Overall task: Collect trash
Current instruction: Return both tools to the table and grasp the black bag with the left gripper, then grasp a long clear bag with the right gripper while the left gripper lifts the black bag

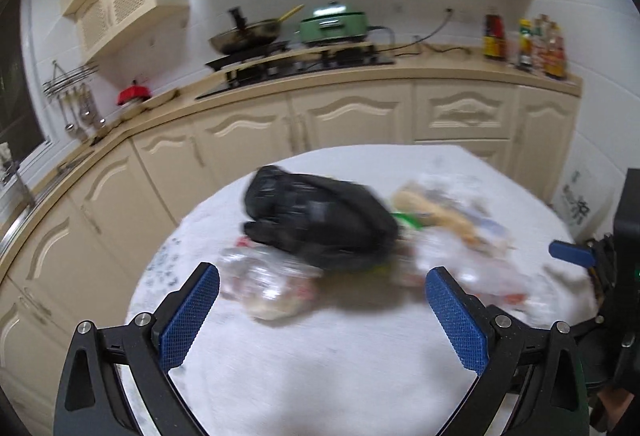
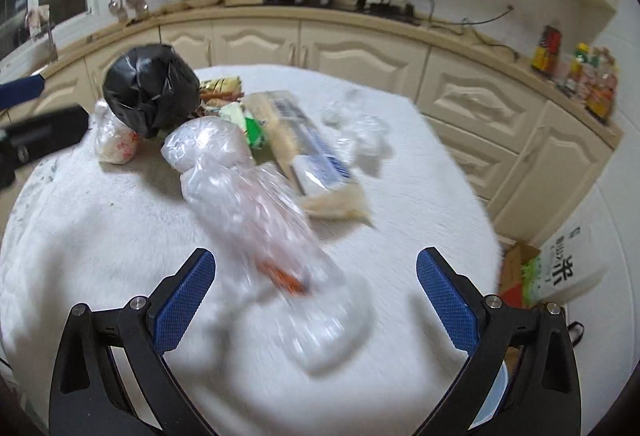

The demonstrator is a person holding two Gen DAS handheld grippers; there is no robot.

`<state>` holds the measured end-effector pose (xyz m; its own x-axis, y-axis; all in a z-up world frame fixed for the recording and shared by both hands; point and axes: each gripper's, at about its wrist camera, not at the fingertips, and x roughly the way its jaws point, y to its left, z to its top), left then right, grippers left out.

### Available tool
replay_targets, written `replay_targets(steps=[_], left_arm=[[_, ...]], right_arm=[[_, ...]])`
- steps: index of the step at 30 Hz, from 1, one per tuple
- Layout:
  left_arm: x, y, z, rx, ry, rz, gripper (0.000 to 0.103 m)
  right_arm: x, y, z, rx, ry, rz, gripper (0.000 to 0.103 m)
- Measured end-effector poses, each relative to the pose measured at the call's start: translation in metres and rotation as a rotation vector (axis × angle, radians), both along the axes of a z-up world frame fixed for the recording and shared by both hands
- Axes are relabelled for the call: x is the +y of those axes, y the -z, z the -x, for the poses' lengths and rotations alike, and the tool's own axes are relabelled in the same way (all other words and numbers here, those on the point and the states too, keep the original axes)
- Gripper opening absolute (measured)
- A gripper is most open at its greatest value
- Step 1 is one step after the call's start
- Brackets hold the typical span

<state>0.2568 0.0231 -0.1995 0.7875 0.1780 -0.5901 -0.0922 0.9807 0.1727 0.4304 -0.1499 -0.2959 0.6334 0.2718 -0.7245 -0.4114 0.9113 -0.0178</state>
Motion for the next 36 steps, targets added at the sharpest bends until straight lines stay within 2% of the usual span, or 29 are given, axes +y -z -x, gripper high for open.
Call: replay_targets(steps=[2,4,5,7,8,10,12,16,17,18,19,20,21,24,27,28,30,34,36], left_arm=[[0.004,-0.004,-0.003,0.023,0.004,0.031,0.101],[0.002,-0.005,-0.013,0.035,-0.006,0.037,0.102],[0.002,-0.004,-0.015,0.041,-0.005,0.039,0.101],[0.004,-0.002,-0.015,0.054,0.007,0.064,0.102],[0.001,-0.002,-0.016,0.055,0.005,0.065,0.102],[-0.005,0.000,-0.020,0.063,0.003,0.044,0.102],[-0.009,-0.001,-0.027,0.068,-0.018,0.046,0.102],[-0.009,-0.007,-0.080,0.097,-0.042,0.033,0.101],[-0.008,-0.009,-0.097,0.106,-0.043,0.035,0.090],[-0.007,-0.008,-0.103,0.117,-0.038,0.047,0.066],[-0.006,-0.005,-0.099,0.135,-0.038,0.067,0.063],[-0.005,-0.007,-0.117,0.134,-0.042,0.075,0.059],[-0.001,-0.011,-0.127,0.126,-0.039,0.079,0.050],[0.012,-0.021,-0.147,0.103,-0.028,0.115,0.044],[0.022,-0.031,-0.128,0.063,-0.002,0.139,0.039],[0.023,-0.033,-0.115,0.047,0.004,0.142,0.039],[0.019,-0.041,-0.097,0.018,0.031,0.147,0.038],[0.007,-0.041,-0.043,-0.008,0.109,0.137,0.038],[0.003,-0.033,-0.016,0.007,0.154,0.128,0.038]], right_arm=[[0.008,0.005,-0.007,0.030,-0.027,-0.013,0.088],[0.018,0.009,-0.015,0.080,-0.064,-0.023,0.060],[0.023,0.012,-0.018,0.099,-0.076,-0.023,0.060],[0.028,0.016,-0.021,0.104,-0.080,0.003,0.050],[0.026,0.016,-0.020,0.101,-0.080,-0.003,0.049],[0.018,0.014,-0.019,0.091,-0.071,-0.044,0.038],[0.007,0.010,-0.015,0.081,-0.049,-0.092,0.036],[0.001,0.006,-0.011,0.073,-0.029,-0.131,0.030],[0.001,0.006,-0.011,0.077,-0.027,-0.141,0.030],[0.000,0.006,-0.013,0.084,-0.026,-0.153,0.030],[-0.001,0.006,-0.013,0.089,-0.024,-0.169,0.030],[-0.002,0.005,-0.012,0.088,-0.023,-0.178,0.030],[-0.004,0.005,-0.011,0.087,-0.020,-0.183,0.030],[-0.007,0.003,-0.007,0.081,-0.017,-0.207,0.029],[-0.014,-0.002,-0.003,0.076,-0.015,-0.246,0.026],[-0.017,-0.004,0.000,0.067,-0.014,-0.258,0.018],[-0.022,-0.011,0.006,0.055,-0.020,-0.284,0.010],[-0.029,-0.022,0.015,0.038,-0.017,-0.288,0.007],[-0.033,-0.023,0.020,0.049,-0.021,-0.295,0.007]])
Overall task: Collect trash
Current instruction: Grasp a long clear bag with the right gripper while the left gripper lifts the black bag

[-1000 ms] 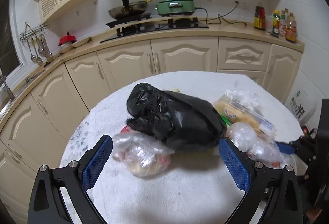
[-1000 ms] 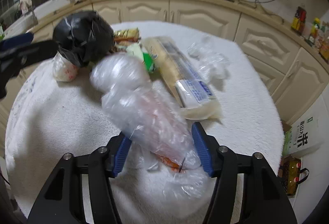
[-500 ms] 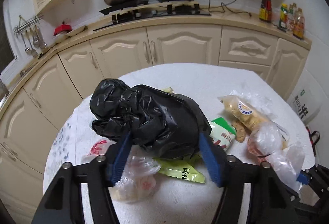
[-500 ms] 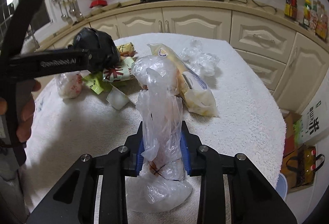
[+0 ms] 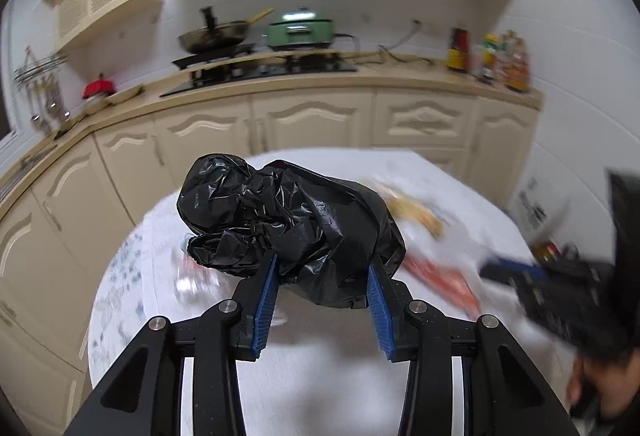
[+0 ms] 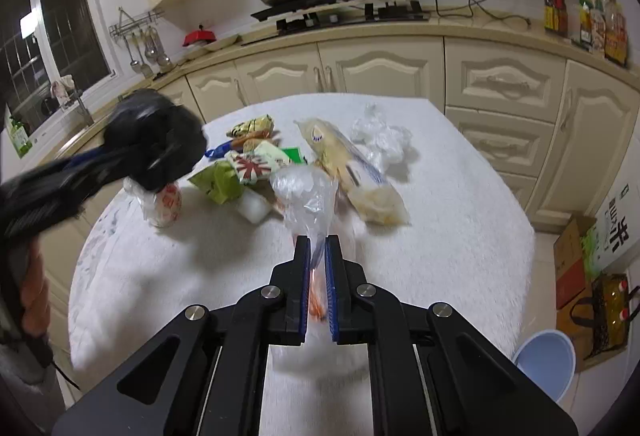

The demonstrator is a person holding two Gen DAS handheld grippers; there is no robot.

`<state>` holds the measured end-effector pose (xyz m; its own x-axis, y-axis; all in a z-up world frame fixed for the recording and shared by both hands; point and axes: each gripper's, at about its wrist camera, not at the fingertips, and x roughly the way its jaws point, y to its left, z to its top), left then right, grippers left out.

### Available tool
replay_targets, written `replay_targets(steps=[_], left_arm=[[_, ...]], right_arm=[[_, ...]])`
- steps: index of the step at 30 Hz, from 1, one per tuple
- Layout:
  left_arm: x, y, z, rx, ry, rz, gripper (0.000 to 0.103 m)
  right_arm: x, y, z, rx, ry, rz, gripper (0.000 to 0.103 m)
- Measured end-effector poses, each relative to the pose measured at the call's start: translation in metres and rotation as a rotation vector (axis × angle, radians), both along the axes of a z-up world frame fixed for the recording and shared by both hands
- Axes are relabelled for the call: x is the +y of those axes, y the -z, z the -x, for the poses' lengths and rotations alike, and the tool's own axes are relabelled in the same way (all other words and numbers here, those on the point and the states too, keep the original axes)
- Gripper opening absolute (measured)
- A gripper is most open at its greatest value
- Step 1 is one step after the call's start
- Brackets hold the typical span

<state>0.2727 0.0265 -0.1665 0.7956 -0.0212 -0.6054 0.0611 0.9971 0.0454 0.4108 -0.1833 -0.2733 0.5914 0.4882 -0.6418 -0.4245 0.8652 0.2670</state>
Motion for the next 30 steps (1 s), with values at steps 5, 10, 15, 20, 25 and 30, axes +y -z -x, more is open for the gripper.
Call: replay_targets(steps=[5,10,15,20,25,30], left_arm=[[0.001,0.031,0.037,0.069,0.087,-0.001,0.045],[0.018,0.045,0.041,0.143,0.061,0.066,0.076],[0.036,0.026,0.039,0.118,0.018,0.147,0.095],[0.035,0.017,0.009,0.135,-0.083,0.166,0.097],[0.026,0.029,-0.025,0.212,-0.131,0.195,0.099],[0.026,0.022,-0.041,0.211,-0.066,0.231,0.053]], right_arm=[[-0.004,0.005,0.009,0.021,-0.021,0.020,0.008],[0.009,0.015,-0.003,0.032,-0.019,0.071,0.042],[0.029,0.022,-0.015,0.021,-0.034,0.163,0.053],[0.039,0.037,-0.033,0.083,-0.054,0.196,0.042],[0.033,0.035,-0.022,0.081,-0.066,0.161,0.031],[0.020,0.033,-0.009,0.072,-0.063,0.104,0.031]])
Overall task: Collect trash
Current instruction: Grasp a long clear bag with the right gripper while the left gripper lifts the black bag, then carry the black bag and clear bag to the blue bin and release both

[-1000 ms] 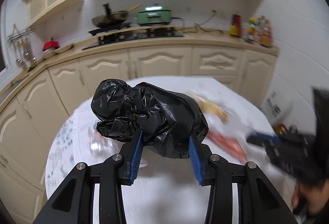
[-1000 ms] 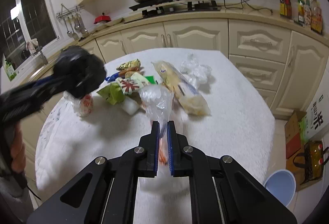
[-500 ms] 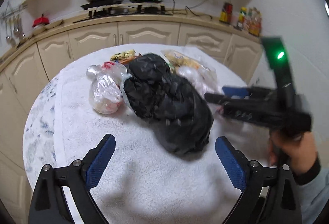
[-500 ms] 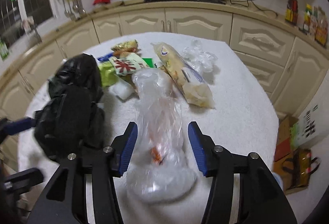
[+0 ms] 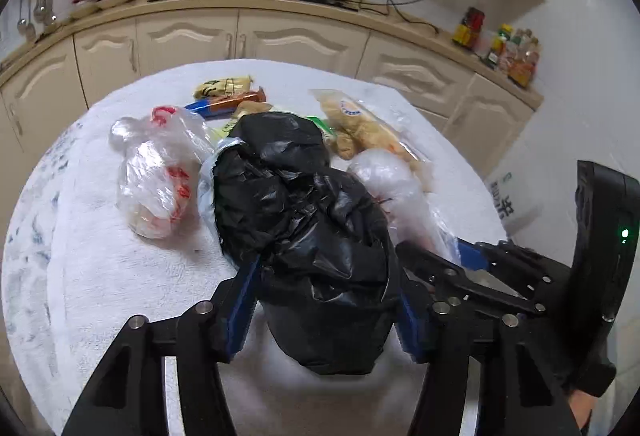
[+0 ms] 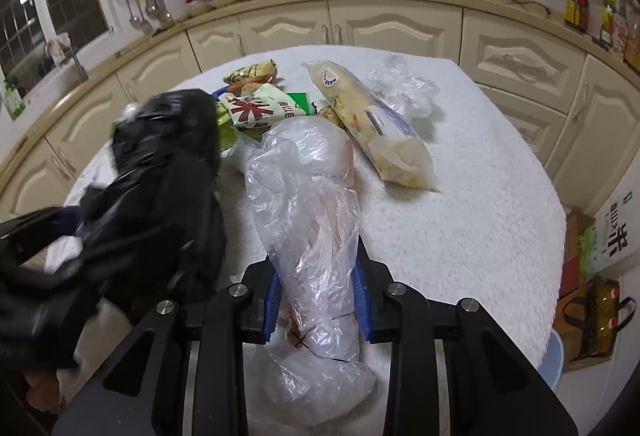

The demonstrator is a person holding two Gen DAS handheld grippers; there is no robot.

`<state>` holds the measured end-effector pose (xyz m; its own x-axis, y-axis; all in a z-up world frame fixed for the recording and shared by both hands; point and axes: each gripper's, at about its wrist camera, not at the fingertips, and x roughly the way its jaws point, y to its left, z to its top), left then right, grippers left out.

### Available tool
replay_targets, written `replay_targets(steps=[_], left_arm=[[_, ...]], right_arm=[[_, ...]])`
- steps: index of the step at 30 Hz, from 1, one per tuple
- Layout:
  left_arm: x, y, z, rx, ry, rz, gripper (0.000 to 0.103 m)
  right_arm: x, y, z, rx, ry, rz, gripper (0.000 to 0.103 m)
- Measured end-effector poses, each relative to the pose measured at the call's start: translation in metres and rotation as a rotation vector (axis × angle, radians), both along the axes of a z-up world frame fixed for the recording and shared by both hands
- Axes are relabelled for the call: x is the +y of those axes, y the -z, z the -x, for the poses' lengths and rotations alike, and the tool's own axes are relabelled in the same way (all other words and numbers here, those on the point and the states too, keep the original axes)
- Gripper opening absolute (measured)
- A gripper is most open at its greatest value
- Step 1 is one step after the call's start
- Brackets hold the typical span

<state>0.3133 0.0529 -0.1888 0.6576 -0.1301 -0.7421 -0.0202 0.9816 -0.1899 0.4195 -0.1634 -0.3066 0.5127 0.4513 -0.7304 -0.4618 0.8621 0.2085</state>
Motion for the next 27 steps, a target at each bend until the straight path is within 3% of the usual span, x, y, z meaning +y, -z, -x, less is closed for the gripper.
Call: replay_targets(steps=[7,15,22,27], left_arm=[[-0.014,-0.014,0.010,-0.100,0.045,-0.063,0.045],[-0.092,-0.036,0.035,-0.253,0.128,-0.178,0.045],[-0.200,-0.003,0.017,-0.252,0.308,-0.204,0.045],[-0.290,0.044,-0.025,-0.171,0.461,-0.194,0.045]], right_arm=[[-0.037,-0.009,0.017,-0.017,0.057,-0.125,0.031],[-0.106,-0.039,0.052,-0.103,0.125,-0.290,0.030],[-0.211,-0.033,0.079,-0.140,0.326,-0.325,0.031],[-0.287,-0.004,0.090,-0.112,0.493,-0.276,0.031]])
